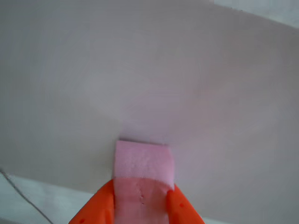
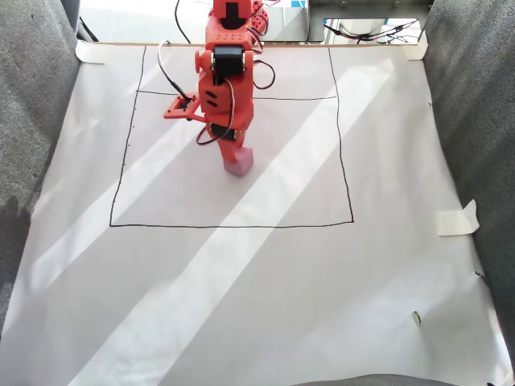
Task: Grasp the colored block, Place it on the black dot, and then return the arm to the default position.
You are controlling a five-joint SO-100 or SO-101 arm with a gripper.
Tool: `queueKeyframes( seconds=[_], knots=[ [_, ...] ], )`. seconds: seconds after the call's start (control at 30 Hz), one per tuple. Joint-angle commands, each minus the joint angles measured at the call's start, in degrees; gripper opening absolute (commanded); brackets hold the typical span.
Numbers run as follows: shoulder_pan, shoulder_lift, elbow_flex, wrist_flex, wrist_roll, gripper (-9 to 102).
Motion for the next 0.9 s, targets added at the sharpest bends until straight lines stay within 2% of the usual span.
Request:
queueKeyframes(
  seconds=[0.0,0.47,0.87],
  knots=[
    [0.2,0.5,0.2,4.3,0.4,0],
    [-0.7,2.4,3.0,4.3,-1.7,0],
    [-1.1,6.0,6.4,4.3,-3.1,20]
  ],
)
